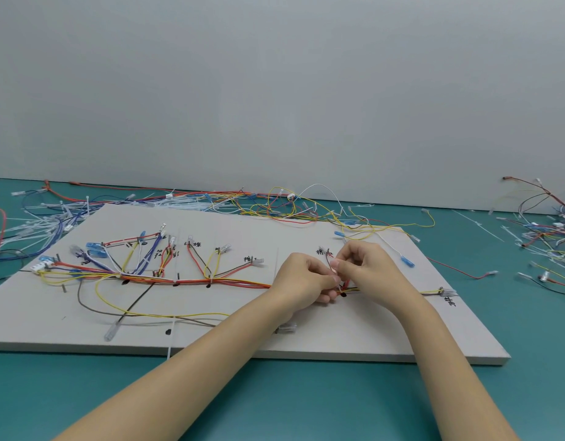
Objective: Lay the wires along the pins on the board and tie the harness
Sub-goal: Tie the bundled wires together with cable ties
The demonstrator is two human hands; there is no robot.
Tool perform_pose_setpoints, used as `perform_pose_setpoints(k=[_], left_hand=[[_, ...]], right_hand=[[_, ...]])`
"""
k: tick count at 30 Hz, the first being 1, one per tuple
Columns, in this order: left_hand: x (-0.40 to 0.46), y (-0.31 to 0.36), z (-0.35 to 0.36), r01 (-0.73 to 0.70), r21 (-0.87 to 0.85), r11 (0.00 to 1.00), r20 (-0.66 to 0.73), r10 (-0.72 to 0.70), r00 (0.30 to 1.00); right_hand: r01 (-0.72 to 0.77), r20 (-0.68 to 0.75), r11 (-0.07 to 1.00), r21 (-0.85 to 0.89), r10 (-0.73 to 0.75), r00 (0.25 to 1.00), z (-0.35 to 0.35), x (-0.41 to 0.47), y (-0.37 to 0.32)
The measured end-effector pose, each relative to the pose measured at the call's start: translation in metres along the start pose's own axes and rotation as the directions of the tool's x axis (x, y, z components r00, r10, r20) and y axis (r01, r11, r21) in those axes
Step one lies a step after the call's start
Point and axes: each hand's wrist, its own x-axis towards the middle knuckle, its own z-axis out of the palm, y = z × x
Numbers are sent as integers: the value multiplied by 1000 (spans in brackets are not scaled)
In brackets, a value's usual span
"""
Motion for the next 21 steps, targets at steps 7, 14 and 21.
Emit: perform_pose_setpoints(k=[7, 14, 21], left_hand=[[1, -1, 0, -1, 10, 1000, -7, 1, 1000], [1, 0, 0, -3, 21, 1000, -2, 4, 1000], [0, 0, 0, -7, 9, 1000, 10, 7, 1000]], right_hand=[[-22, 17, 999, 38, 21, 1000, 0, 0, 0], [-53, 61, 997, 58, 50, 997, -4, -1, 0], [-21, 48, 999, 33, 19, 999, -4, -2, -2]])
